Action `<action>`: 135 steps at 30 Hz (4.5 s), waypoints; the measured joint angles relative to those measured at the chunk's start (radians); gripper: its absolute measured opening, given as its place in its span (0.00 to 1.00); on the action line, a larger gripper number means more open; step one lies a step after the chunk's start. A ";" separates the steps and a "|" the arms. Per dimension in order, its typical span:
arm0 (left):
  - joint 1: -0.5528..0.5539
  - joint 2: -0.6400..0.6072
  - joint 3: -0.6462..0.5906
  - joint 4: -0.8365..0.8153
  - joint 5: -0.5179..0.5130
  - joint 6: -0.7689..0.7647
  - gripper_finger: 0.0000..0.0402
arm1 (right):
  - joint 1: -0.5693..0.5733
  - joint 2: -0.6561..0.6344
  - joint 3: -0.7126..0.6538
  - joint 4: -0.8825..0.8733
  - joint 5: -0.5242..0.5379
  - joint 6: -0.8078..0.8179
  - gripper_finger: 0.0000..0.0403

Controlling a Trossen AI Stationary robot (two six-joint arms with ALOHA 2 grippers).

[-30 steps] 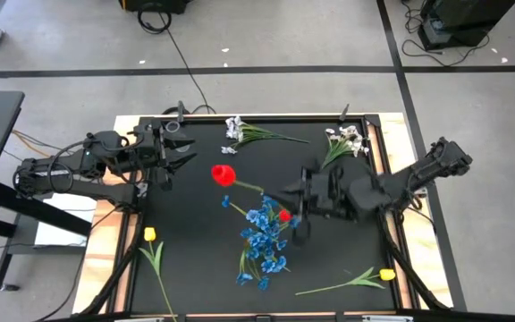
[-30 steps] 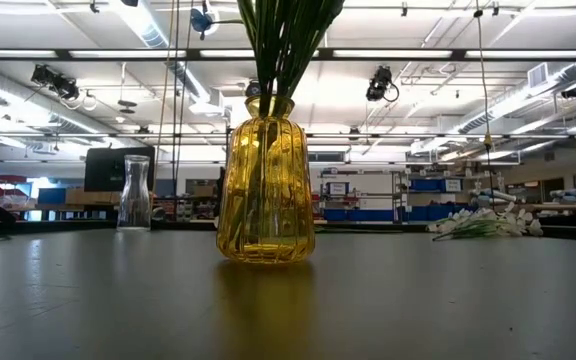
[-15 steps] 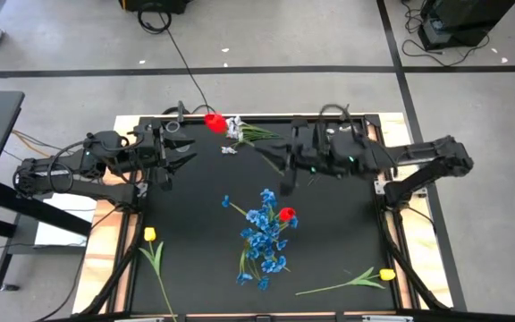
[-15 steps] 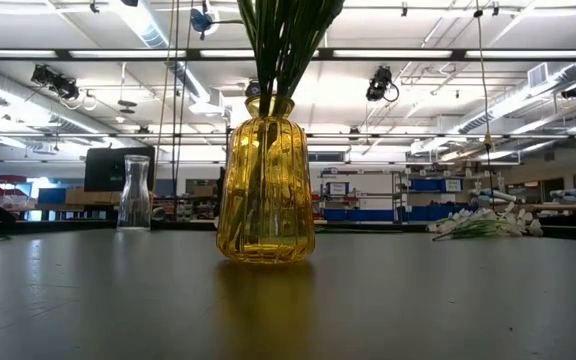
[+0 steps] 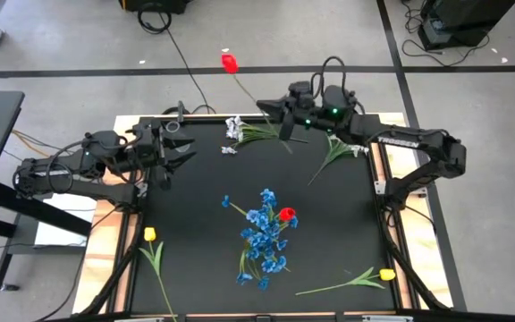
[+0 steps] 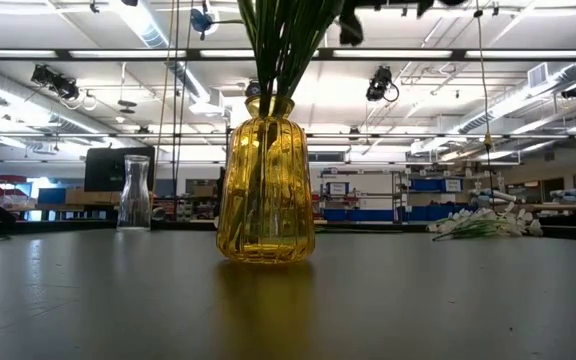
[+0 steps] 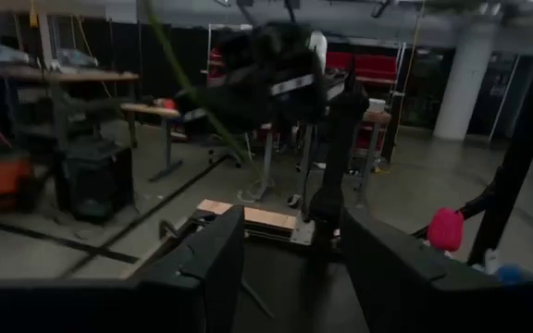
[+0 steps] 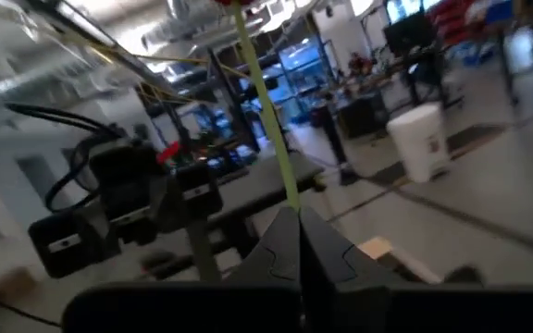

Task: Sort flowers into vase by color
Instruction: Put the red flower into the yellow vase

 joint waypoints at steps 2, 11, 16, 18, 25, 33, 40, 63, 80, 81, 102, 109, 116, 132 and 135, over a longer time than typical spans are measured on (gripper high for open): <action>0.000 0.000 0.000 0.001 -0.001 -0.023 0.46 | -0.008 0.025 -0.052 0.105 -0.022 0.064 0.00; 0.001 0.093 0.001 0.150 -0.094 -0.031 0.46 | 0.042 0.217 -0.099 0.472 -0.045 0.178 0.00; 0.027 0.192 0.000 0.219 -0.130 -0.031 0.46 | 0.068 0.312 -0.051 0.572 -0.096 0.208 0.00; 0.043 0.206 -0.001 0.242 -0.173 -0.042 0.46 | 0.077 0.325 -0.049 0.607 -0.098 0.204 0.00; 0.117 0.162 0.000 0.303 -0.226 -0.084 0.46 | 0.087 0.330 -0.048 0.654 -0.152 0.166 0.00; 0.205 0.221 -0.001 0.388 0.018 -0.065 0.46 | 0.085 0.330 -0.048 0.647 -0.149 0.157 0.00; 0.239 0.268 -0.001 0.458 0.152 -0.091 0.46 | 0.084 0.330 -0.048 0.647 -0.148 0.155 0.00; 0.291 0.250 -0.001 0.395 0.363 0.035 0.01 | 0.036 0.327 -0.049 0.588 -0.181 0.226 0.20; 0.172 -0.091 -0.133 0.017 0.468 -0.057 0.00 | -0.127 0.107 -0.049 0.256 -0.253 0.221 0.31; 0.144 -0.094 -0.165 0.095 0.469 -0.067 0.00 | -0.135 0.087 -0.049 0.225 -0.250 0.211 0.31; 0.000 0.336 -0.469 1.115 0.439 0.034 0.00 | -0.212 -0.096 -0.049 -0.071 -0.061 0.121 0.31; -0.044 0.412 -0.469 1.210 0.442 0.001 0.01 | -0.207 -0.096 -0.049 -0.074 -0.061 0.121 0.31; -0.064 0.476 -0.469 1.210 0.439 0.023 0.01 | -0.198 -0.096 -0.049 -0.072 -0.061 0.120 0.31; -0.064 0.482 -0.469 1.189 0.439 0.039 0.01 | -0.169 -0.096 -0.049 -0.058 -0.065 0.110 0.31; -0.064 0.482 -0.469 1.176 0.455 0.018 0.01 | -0.167 -0.096 -0.049 -0.042 -0.073 0.110 0.31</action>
